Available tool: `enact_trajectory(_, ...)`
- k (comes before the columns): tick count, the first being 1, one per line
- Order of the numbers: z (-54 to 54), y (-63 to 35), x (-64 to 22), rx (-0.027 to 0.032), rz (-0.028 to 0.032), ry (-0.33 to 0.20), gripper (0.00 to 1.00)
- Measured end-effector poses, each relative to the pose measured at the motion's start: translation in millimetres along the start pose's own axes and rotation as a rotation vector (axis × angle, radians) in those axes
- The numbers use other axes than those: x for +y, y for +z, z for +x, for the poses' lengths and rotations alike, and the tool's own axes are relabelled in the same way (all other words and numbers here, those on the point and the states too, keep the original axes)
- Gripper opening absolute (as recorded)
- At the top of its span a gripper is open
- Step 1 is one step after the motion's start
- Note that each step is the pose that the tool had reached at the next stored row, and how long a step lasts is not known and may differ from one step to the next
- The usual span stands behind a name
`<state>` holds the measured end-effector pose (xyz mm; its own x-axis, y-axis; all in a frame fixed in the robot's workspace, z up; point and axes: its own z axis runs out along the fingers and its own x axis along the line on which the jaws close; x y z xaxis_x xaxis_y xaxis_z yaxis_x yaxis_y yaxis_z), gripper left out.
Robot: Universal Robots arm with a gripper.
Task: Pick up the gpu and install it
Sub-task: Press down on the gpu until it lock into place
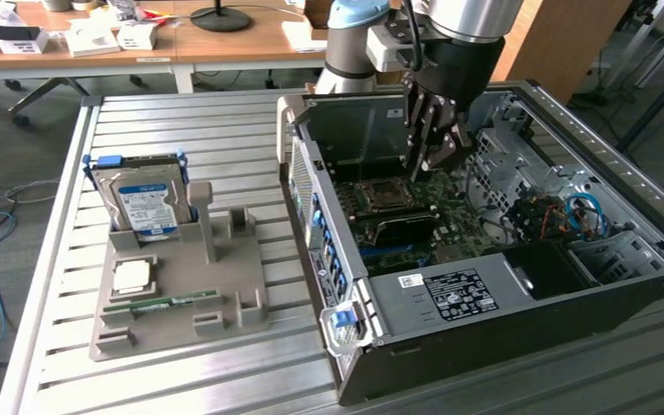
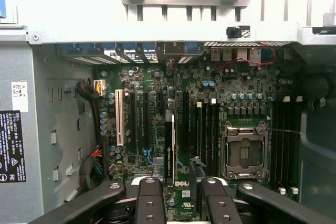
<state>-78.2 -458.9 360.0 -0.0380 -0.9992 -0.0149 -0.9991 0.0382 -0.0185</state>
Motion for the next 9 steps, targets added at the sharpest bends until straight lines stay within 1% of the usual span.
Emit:
enact_trajectory(2,0.0,0.0,0.0,-0.0001,0.0,0.0,0.32)
enact_trajectory(4,0.0,0.0,0.0,0.0,0.0,0.0,0.2)
enact_trajectory(5,0.0,0.0,0.0,0.0,0.0,0.0,0.2)
enact_trajectory(6,0.0,0.0,0.0,0.0,0.0,0.0,0.14)
enact_trajectory(7,0.0,0.0,0.0,0.0,0.0,0.0,0.11)
enact_trajectory(9,0.0,0.0,0.0,0.0,0.0,0.0,0.11)
